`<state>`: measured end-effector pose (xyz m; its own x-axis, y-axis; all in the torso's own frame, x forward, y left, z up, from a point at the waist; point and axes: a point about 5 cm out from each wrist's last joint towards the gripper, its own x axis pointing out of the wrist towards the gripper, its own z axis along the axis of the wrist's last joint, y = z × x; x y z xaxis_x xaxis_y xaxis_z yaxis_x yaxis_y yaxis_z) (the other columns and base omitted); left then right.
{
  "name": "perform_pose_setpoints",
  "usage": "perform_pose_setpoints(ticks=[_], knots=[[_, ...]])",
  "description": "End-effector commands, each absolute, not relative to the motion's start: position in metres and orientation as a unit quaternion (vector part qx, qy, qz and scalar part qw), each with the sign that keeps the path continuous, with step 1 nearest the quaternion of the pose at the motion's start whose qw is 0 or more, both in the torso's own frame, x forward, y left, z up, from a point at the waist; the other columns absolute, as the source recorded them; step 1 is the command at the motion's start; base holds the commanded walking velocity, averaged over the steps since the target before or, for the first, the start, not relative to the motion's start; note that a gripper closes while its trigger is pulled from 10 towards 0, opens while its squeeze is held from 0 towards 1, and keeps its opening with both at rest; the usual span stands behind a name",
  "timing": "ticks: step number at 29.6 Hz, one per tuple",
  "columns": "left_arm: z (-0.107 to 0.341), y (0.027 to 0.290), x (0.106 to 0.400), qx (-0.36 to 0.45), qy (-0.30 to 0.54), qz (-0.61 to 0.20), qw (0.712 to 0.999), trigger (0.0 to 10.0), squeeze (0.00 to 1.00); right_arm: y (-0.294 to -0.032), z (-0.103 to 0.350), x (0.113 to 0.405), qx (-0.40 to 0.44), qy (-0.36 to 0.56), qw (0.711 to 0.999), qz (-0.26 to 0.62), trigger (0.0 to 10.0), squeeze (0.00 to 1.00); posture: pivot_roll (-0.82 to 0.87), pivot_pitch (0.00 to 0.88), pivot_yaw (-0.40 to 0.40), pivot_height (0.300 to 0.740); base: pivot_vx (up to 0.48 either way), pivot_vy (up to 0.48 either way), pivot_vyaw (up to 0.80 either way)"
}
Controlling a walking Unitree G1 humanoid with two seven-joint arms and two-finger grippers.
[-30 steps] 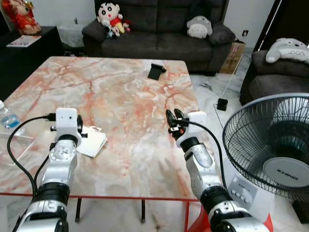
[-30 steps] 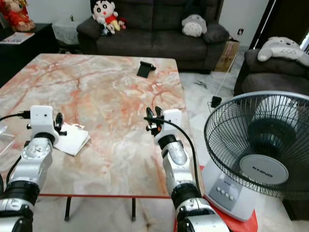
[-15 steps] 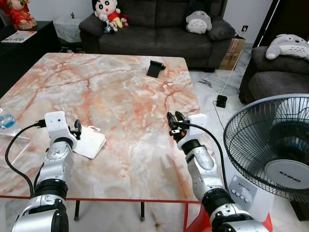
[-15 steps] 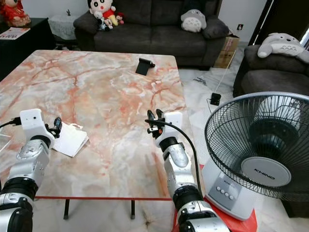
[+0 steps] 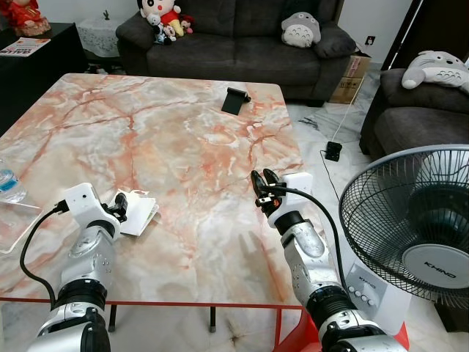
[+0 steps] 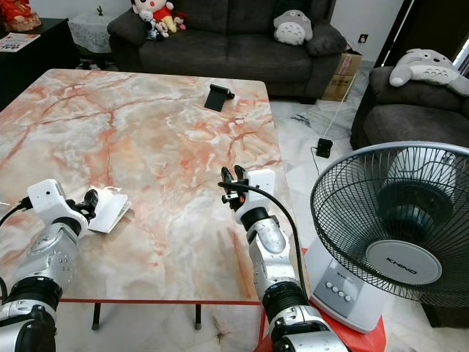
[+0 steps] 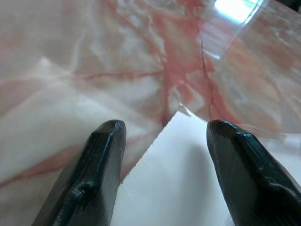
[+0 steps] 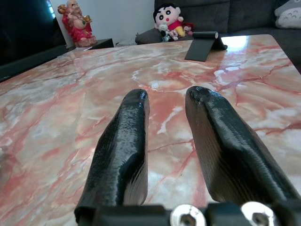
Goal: Picking trash to rubbish bin
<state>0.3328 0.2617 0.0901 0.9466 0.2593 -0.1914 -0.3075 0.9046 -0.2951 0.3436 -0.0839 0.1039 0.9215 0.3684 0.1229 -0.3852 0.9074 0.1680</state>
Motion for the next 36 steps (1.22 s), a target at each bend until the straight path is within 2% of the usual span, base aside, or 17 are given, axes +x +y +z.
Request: perform_pose_setpoints(ticks=[1,5,8,9,10,12,16,20,22,24,29,30,32,36], knots=[[0.085,0.26,0.33,-0.179,0.085,0.148,0.969,10.0,0.0,-0.083,0.109,0.345,0.091,-0.053,0.975,0.196,10.0,0.0,-0.04,0.032,-0.089,0.74,0.0,0.0,0.0],[0.079,0.254,0.325,-0.201,0.098,0.14,0.964,10.0,0.0,-0.082,0.11,0.344,0.093,-0.053,0.974,0.198,10.0,0.0,-0.03,0.03,-0.088,0.74,0.0,0.0,0.0],[0.069,0.236,0.32,-0.175,0.159,0.062,0.97,10.0,0.0,-0.081,0.11,0.345,0.093,-0.052,0.974,0.199,10.0,0.0,-0.03,0.032,-0.088,0.74,0.0,0.0,0.0],[0.069,0.236,0.32,-0.175,0.159,0.062,0.97,10.0,0.0,-0.081,0.11,0.345,0.093,-0.052,0.974,0.199,10.0,0.0,-0.03,0.032,-0.088,0.74,0.0,0.0,0.0],[0.07,0.23,0.319,-0.15,0.171,0.017,0.974,10.0,0.0,-0.081,0.11,0.345,0.094,-0.052,0.974,0.199,10.0,0.0,-0.03,0.031,-0.088,0.74,0.0,0.0,0.0],[0.076,0.227,0.319,-0.121,0.168,-0.025,0.978,10.0,0.0,-0.08,0.11,0.345,0.094,-0.051,0.974,0.2,10.0,0.0,-0.03,0.03,-0.086,0.74,0.0,0.0,0.0],[0.083,0.227,0.32,-0.092,0.167,-0.047,0.981,10.0,0.0,-0.08,0.11,0.345,0.094,-0.051,0.974,0.201,10.0,0.0,-0.02,0.03,-0.085,0.74,0.0,0.0,0.0],[0.09,0.216,0.319,-0.019,0.174,-0.092,0.98,10.0,0.0,-0.076,0.108,0.344,0.093,-0.045,0.973,0.207,10.0,0.0,-0.02,0.028,-0.079,0.74,0.0,0.0,0.0],[0.09,0.211,0.319,-0.015,0.174,-0.103,0.979,10.0,0.0,-0.075,0.108,0.343,0.094,-0.045,0.973,0.208,10.0,0.0,-0.02,0.028,-0.078,0.74,0.0,0.0,0.0],[0.092,0.195,0.319,-0.018,0.171,-0.134,0.976,10.0,0.0,-0.072,0.107,0.342,0.095,-0.044,0.972,0.211,10.0,0.0,-0.02,0.026,-0.076,0.74,0.0,0.0,0.0],[0.096,0.189,0.322,-0.02,0.158,-0.127,0.979,10.0,0.0,-0.07,0.107,0.342,0.096,-0.043,0.971,0.214,10.0,0.0,-0.03,0.022,-0.074,0.74,0.0,0.0,0.0],[0.096,0.189,0.323,-0.02,0.157,-0.126,0.979,9.1,0.0,-0.07,0.107,0.342,0.096,-0.043,0.971,0.214,10.0,0.0,-0.02,0.021,-0.073,0.74,0.0,0.0,0.0],[0.098,0.19,0.323,-0.019,0.155,-0.125,0.98,0.2,0.0,-0.07,0.107,0.342,0.096,-0.042,0.971,0.213,10.0,0.0,-0.02,0.021,-0.073,0.74,0.0,0.0,0.0],[0.1,0.191,0.323,-0.021,0.152,-0.123,0.98,0.0,0.0,-0.07,0.106,0.342,0.096,-0.041,0.972,0.212,10.0,0.0,-0.02,0.019,-0.071,0.74,0.0,0.0,0.0]])
